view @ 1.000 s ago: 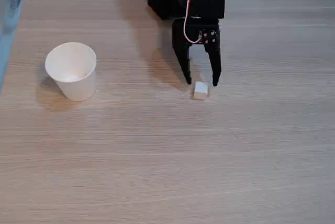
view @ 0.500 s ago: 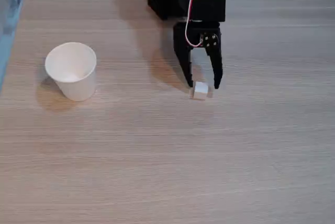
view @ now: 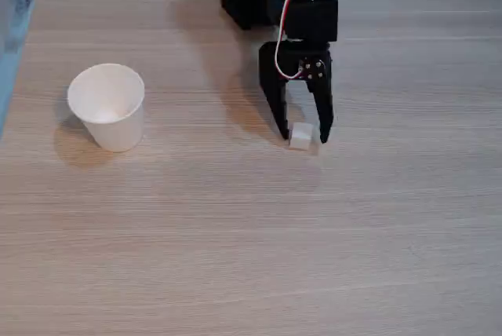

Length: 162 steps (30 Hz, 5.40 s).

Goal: Grasp a block and put it in the bin.

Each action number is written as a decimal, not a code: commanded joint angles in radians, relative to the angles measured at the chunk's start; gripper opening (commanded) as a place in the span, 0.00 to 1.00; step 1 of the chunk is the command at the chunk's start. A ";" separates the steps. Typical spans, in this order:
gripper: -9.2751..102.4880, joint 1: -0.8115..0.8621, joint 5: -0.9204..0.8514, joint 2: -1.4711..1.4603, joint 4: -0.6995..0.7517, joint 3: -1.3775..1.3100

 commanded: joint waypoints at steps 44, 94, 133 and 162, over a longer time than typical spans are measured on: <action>0.16 0.008 0.014 -0.008 0.017 -0.009; 0.13 0.844 -0.437 0.160 -0.018 -0.207; 0.09 0.592 -0.331 0.275 -0.150 -0.198; 0.08 0.025 -0.561 1.029 0.756 0.321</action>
